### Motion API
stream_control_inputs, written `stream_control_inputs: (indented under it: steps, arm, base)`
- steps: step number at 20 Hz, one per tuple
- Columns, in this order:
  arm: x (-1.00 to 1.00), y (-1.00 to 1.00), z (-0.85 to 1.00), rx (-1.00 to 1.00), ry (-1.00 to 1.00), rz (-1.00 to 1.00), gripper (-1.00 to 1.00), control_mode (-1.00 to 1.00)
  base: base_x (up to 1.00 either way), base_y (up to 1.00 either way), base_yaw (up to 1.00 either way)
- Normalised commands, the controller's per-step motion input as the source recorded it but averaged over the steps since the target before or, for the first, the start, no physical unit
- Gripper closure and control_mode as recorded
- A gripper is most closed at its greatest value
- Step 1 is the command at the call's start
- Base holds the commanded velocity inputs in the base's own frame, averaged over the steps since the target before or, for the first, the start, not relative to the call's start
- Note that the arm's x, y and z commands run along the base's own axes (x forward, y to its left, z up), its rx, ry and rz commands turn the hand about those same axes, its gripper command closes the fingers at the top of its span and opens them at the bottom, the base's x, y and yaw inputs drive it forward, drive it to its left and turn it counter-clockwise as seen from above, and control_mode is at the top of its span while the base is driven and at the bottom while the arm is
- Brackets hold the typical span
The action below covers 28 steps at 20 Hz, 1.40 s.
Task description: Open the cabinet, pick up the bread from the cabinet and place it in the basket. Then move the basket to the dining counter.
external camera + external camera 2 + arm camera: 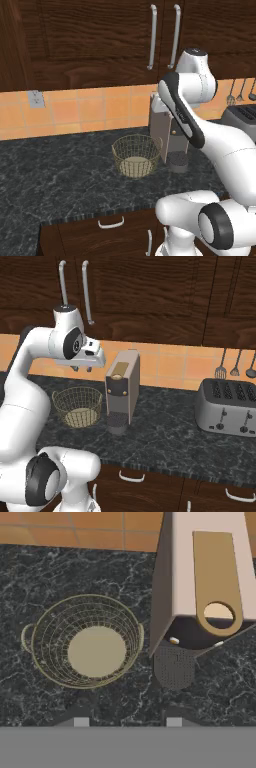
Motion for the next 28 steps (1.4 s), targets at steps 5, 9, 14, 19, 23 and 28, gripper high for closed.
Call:
stream_control_inputs:
  steps: [5,9,14,19,23,28]
  arm:
    - [-0.02,-0.06,0.51,0.08,-0.25,-0.06,-1.00,-1.00]
    - [-0.08,-0.01,1.00,0.07,-0.51,-0.09,-1.00,-1.00]
    - [0.00,-0.01,1.00,0.00,-0.33,-0.24,-1.00,-1.00]
    - [0.13,-0.01,1.00,-0.04,-0.13,-0.18,-1.00,-1.00]
    - [0.51,0.00,0.99,-0.01,-0.01,-0.01,-1.00,-1.00]
    - [0.58,-0.09,0.46,0.00,0.00,0.00,-1.00,-1.00]
  base:
    - [0.00,0.00,0.00]
    - [0.00,0.00,0.00]
    - [0.00,0.00,0.00]
    - [0.00,0.00,0.00]
    - [0.00,0.00,0.00]
    - [0.00,0.00,0.00]
